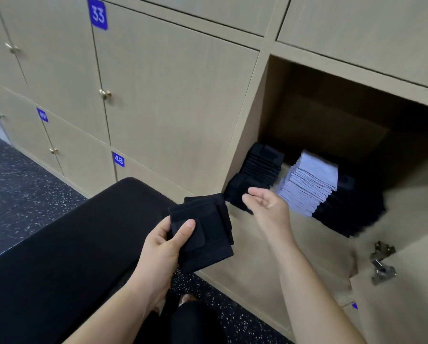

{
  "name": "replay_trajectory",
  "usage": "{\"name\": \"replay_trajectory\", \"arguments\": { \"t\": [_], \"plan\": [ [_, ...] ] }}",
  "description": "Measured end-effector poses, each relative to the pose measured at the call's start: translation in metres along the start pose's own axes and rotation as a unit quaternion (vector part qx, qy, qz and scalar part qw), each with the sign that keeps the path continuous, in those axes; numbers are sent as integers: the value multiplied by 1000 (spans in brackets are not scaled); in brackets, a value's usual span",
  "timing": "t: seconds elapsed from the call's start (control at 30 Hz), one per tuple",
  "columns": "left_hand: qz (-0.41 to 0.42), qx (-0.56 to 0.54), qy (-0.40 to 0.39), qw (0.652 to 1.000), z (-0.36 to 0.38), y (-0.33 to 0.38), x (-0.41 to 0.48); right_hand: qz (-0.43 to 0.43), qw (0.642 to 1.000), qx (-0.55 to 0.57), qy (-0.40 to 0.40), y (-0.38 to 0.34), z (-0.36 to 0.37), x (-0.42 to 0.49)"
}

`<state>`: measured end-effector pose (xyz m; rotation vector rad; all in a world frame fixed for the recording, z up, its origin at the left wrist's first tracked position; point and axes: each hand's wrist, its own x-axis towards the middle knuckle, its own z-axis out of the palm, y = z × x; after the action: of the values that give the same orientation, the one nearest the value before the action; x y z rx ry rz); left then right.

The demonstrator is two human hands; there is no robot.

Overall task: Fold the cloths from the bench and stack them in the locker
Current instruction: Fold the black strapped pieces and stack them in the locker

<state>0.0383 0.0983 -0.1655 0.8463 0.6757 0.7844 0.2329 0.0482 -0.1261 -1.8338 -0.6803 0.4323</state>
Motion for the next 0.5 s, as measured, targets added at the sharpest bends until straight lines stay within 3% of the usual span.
{"name": "replay_trajectory", "arguments": {
  "t": [0.13,0.3,0.5],
  "plan": [
    [10,6,-8,1000,-4,17,-32,-28,995,38,-84,-29,9,-60],
    [23,1,-3,1000,-9,32,-65,-35,998,41,-32,-38,13,-112],
    [35,-12,18,999,-10,44,-89,-18,996,58,-62,-39,27,-161]
  ]
}}
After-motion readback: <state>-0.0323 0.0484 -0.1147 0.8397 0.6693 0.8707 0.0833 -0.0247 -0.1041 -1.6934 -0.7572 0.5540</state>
